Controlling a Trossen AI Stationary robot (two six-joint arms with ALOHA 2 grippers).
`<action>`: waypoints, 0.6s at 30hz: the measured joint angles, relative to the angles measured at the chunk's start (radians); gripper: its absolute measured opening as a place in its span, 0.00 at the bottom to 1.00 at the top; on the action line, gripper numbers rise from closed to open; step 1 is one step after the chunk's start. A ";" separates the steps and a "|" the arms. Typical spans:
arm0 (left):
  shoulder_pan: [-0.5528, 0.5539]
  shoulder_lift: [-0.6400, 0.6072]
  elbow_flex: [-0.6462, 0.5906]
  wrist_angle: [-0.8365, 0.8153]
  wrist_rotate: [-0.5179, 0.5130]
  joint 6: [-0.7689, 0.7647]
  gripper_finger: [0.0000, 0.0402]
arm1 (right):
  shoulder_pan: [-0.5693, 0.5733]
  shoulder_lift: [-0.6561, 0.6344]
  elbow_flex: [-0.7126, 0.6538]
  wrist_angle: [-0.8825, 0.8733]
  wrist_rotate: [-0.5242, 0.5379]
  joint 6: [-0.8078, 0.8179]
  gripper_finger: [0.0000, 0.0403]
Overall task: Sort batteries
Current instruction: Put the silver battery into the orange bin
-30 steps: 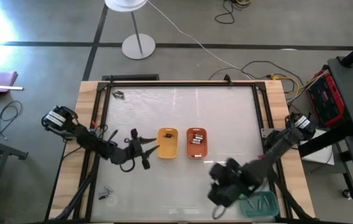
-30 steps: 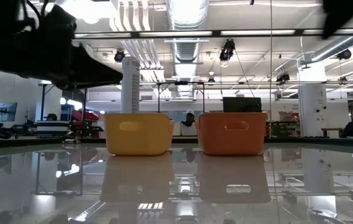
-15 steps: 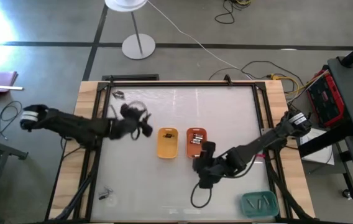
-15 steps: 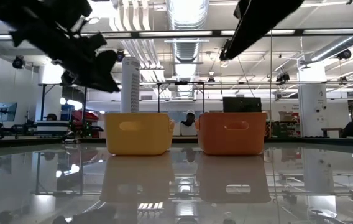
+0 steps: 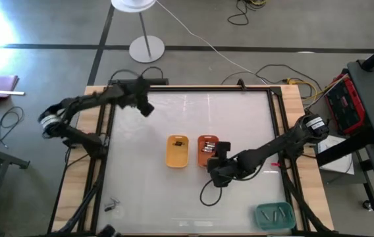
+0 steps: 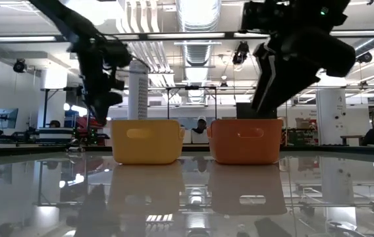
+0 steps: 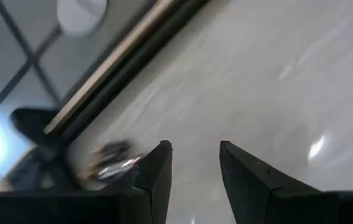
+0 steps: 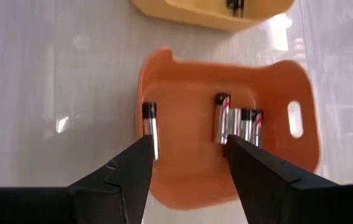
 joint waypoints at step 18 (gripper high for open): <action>0.066 0.427 0.292 -0.484 -0.137 0.270 0.29 | 0.056 -0.287 -0.133 -0.006 -0.070 0.212 0.49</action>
